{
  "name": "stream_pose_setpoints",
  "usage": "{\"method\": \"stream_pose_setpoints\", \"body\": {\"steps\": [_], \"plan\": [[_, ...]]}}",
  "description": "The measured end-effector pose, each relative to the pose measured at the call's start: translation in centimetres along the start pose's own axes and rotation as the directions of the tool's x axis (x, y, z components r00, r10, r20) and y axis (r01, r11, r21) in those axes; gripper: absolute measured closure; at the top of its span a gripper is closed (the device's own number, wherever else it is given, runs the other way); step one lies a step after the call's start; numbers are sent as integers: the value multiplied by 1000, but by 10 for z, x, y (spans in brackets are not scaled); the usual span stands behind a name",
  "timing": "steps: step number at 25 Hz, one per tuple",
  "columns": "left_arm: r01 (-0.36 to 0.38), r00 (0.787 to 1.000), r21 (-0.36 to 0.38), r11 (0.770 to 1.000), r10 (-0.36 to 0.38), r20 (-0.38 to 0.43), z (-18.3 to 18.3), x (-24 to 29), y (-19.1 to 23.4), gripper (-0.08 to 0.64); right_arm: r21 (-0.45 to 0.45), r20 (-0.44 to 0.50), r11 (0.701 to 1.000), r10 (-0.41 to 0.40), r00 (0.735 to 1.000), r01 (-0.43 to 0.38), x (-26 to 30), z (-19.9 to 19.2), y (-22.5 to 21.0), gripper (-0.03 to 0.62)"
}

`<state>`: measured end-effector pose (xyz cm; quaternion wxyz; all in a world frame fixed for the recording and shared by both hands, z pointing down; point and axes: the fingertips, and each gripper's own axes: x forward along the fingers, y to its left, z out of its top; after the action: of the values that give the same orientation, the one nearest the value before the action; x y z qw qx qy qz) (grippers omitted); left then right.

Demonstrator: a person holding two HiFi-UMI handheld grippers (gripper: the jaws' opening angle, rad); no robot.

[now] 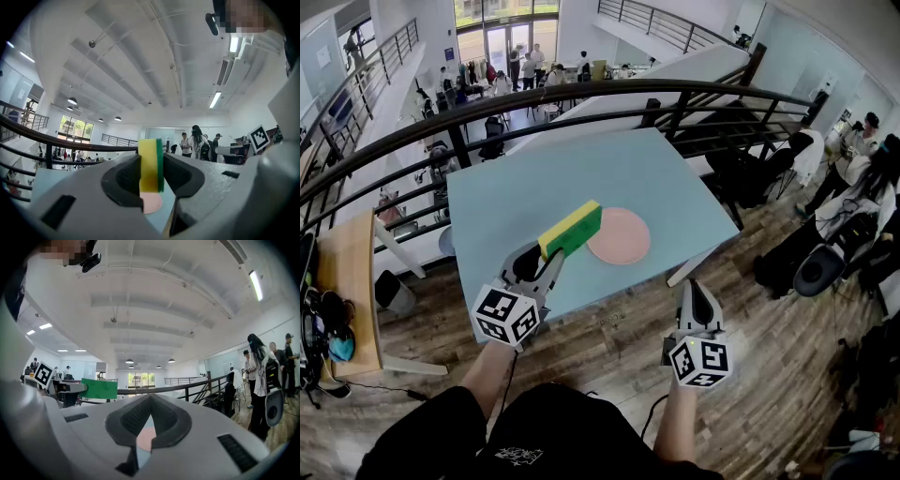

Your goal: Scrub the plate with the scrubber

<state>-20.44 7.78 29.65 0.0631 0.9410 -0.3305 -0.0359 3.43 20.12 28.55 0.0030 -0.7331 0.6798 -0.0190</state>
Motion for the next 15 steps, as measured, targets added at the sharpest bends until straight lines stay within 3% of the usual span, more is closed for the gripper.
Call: {"method": "stream_pose_setpoints", "body": {"steps": [8,15], "plan": [[-12,1000,10,1000,12,-1,-2,-5,-2,428,-4,-5,1000,1,1000,-1,-4,-2,-1,586],[-17,1000,7,1000,17,12,3,-17,8,428,51,2,999,4,1000,-4,-4,-3,7,584]]}}
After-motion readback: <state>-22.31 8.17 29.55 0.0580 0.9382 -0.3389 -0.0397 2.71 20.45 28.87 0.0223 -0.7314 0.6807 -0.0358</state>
